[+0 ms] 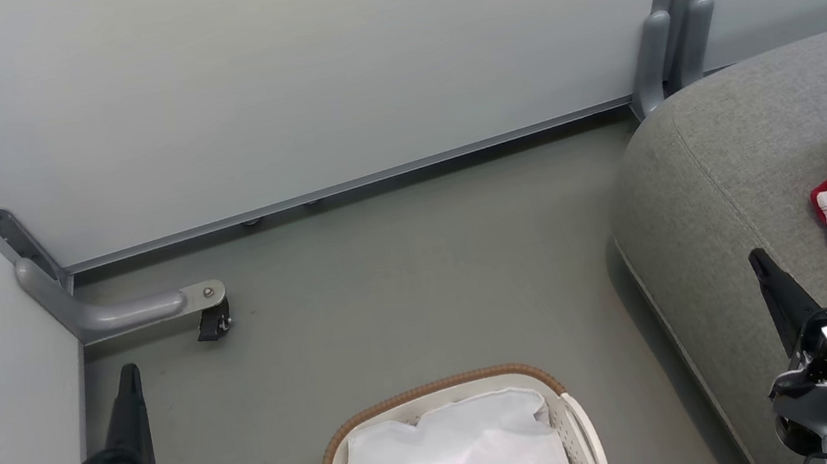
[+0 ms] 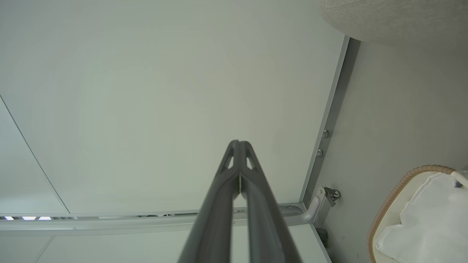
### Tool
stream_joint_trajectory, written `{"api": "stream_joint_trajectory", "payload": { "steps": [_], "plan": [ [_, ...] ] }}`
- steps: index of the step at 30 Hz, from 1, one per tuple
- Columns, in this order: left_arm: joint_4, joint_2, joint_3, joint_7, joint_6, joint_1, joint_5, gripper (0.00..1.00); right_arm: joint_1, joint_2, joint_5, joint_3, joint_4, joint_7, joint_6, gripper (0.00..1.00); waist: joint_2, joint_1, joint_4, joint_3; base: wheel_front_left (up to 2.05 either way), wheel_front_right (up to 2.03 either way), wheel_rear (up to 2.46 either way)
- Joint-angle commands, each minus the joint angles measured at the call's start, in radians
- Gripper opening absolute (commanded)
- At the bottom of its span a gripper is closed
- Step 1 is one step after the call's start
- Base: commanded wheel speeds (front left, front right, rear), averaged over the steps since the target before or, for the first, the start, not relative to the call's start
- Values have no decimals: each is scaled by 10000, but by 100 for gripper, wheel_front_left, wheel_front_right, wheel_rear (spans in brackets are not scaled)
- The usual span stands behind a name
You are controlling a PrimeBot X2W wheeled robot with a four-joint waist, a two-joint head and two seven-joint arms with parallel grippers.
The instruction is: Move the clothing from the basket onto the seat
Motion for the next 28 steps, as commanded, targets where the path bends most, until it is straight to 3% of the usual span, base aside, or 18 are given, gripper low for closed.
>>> {"api": "stream_joint_trajectory", "payload": {
  "steps": [1,28],
  "plan": [
    [-17,65,24,32,-55,-107,-29,0,-9,-59,31,-19,-33,34,-3,0,0,0,0,0,0,0,0],
    [-19,66,23,31,-56,-107,-30,0,-9,-59,33,-18,-34,33,-3,0,0,0,0,0,0,0,0]
  ]
}}
